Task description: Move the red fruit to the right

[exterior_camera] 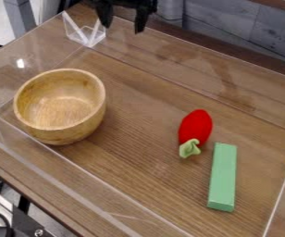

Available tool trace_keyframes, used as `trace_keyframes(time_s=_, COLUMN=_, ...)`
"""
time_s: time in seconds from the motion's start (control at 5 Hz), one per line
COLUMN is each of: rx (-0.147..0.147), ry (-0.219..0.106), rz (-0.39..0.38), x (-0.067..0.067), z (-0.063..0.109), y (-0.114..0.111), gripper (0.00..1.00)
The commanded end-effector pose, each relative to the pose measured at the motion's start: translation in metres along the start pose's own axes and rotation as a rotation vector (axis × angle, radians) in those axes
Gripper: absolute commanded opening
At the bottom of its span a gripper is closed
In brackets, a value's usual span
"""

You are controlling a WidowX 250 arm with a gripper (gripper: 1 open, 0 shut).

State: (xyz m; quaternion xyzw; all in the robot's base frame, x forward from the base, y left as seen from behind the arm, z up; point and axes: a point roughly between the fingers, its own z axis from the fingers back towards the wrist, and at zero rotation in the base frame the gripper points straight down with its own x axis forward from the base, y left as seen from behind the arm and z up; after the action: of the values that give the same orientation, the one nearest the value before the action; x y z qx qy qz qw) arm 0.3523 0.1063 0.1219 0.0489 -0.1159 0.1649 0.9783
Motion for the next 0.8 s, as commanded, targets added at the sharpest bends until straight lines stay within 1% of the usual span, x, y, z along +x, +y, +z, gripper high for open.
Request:
trace_keyframes(time_s=0.0, rx=0.008, ry=-0.060, rz=-0.010, x=0.009, z=0.029, y=0.001, gripper=1.00)
trace_keyframes(time_s=0.4, rx=0.049, ry=-0.046, rz=0.063, x=0.011, z=0.021, y=0.003, gripper=1.00)
trace_keyframes(time_s=0.6, rx=0.064, ry=-0.037, rz=0.100, x=0.011, z=0.016, y=0.003, gripper=1.00)
